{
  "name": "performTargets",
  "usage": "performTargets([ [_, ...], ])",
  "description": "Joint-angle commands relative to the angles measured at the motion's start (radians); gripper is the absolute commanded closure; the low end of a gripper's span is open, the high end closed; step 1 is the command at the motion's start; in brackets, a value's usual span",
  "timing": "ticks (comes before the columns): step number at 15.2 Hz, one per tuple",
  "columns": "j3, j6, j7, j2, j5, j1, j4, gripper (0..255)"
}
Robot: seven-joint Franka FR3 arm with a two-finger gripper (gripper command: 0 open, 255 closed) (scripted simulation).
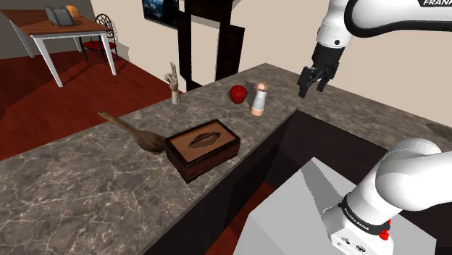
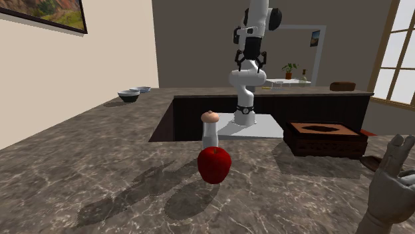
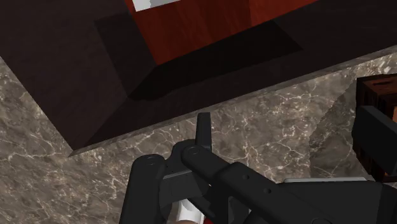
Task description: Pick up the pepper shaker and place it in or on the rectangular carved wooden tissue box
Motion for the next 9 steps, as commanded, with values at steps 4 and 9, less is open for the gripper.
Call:
performTargets([
  [4,-0.038,0.057,-0.037,0.120,-0.012,-0.010,0.057,0],
  [9,-0.094,0.129,-0.100,0.324,-0.012,-0.019,0.178,0],
])
